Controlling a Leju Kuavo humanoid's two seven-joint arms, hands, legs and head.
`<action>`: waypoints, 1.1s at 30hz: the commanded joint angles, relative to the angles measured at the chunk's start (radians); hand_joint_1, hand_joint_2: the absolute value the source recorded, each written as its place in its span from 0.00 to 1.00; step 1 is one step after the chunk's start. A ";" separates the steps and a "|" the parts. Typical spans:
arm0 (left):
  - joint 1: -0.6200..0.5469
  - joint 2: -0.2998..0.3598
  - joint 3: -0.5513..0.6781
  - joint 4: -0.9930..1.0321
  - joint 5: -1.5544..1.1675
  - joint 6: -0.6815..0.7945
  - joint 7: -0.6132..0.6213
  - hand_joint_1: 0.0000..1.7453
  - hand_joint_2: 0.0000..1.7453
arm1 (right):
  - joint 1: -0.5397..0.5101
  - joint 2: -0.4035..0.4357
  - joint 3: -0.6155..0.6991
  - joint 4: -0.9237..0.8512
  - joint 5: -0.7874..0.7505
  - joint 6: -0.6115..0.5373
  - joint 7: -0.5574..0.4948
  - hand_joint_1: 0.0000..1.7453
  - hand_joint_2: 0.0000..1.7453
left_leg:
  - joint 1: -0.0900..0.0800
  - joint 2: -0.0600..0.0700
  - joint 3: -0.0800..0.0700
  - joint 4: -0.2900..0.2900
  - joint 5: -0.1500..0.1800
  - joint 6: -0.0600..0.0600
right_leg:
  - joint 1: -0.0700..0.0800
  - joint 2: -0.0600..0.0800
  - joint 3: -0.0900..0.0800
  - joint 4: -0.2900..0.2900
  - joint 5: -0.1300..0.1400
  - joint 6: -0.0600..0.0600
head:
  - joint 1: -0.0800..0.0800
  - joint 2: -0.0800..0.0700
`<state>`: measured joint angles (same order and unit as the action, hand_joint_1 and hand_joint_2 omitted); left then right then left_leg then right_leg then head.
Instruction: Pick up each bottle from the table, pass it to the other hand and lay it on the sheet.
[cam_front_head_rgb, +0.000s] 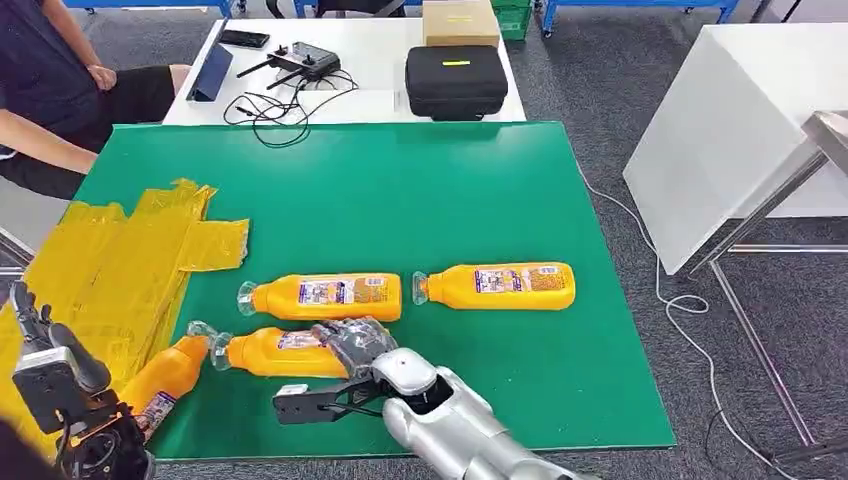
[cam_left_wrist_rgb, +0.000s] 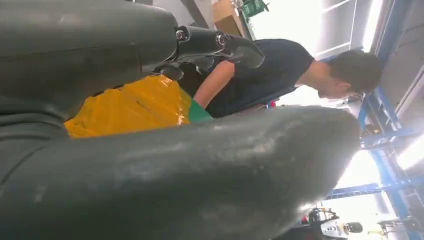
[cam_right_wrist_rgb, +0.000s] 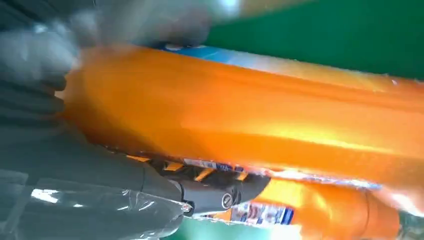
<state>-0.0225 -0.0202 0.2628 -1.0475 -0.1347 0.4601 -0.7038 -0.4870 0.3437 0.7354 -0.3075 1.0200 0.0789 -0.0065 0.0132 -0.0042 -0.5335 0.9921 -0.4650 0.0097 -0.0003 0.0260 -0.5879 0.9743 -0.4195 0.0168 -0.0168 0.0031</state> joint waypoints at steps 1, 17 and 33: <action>-0.003 0.022 -0.013 0.034 0.012 -0.003 0.006 0.00 0.00 | 0.002 -0.014 -0.118 0.017 -0.073 -0.060 -0.051 1.00 1.00 | 0.000 -0.001 0.002 -0.002 0.000 0.000 | 0.000 -0.004 0.002 -0.001 -0.001 0.001 | 0.000 0.000; 0.131 -0.063 0.216 -0.144 0.109 -0.295 0.006 0.00 0.00 | 0.122 -0.044 -0.151 -0.247 -0.196 -0.218 -0.235 1.00 1.00 | 0.001 0.000 -0.007 0.000 -0.001 0.000 | 0.001 -0.001 -0.007 0.000 -0.001 0.001 | 0.000 0.000; 0.353 -0.287 0.200 -0.782 0.187 -0.811 0.134 0.00 1.00 | 0.229 -0.112 -0.212 -0.495 -0.299 -0.244 -0.278 1.00 1.00 | -0.001 -0.002 -0.011 0.001 -0.002 0.001 | 0.000 -0.004 -0.008 -0.002 -0.002 0.001 | 0.000 0.000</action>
<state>0.2619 -0.2506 0.5550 -1.6577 -0.0115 -0.2586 -0.6337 -0.2336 0.2583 0.5737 -0.7442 0.7374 -0.1610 -0.2617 0.0124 -0.0054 -0.5471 0.9922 -0.4658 0.0104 -0.0011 0.0250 -0.5991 0.9722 -0.4197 0.0171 -0.0168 0.0030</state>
